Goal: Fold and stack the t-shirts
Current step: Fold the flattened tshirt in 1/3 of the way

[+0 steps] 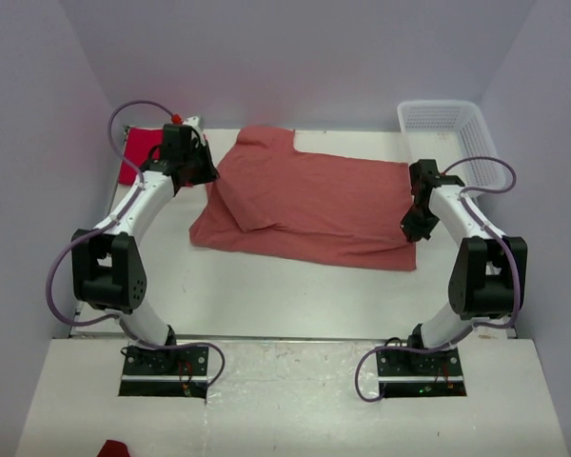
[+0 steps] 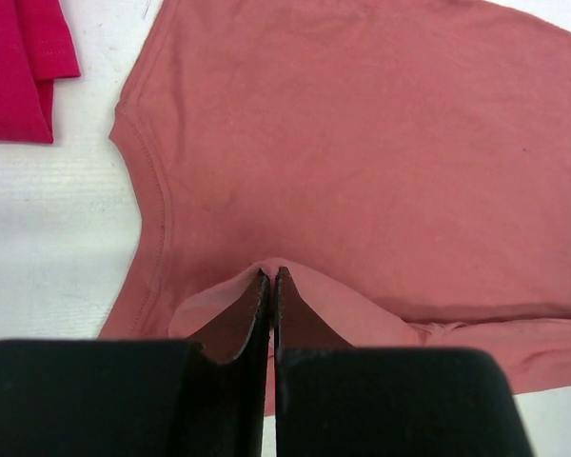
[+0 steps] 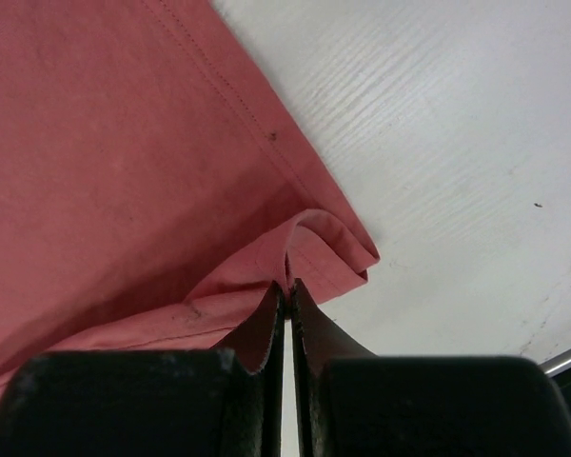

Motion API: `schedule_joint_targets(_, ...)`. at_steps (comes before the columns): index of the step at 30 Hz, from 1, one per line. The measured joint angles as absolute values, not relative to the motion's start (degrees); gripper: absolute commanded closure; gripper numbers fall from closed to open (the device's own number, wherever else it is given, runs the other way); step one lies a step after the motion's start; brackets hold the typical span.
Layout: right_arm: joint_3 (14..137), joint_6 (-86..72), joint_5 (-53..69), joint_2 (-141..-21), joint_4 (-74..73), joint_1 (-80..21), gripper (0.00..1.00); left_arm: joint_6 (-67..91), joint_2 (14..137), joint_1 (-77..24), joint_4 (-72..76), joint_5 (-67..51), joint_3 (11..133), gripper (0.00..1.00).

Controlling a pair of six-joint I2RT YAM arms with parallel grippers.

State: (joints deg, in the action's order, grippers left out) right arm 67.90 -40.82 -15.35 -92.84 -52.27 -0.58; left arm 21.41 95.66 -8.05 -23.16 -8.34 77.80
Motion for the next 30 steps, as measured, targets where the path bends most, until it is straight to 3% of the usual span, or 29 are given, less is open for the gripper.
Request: schedule_joint_targets(30, 74.78, -39.31, -15.33, -103.85, -50.81, -0.58, 0.97, 21.43, 109.34, -8.05, -23.09, -7.44, 84.34, 1.0)
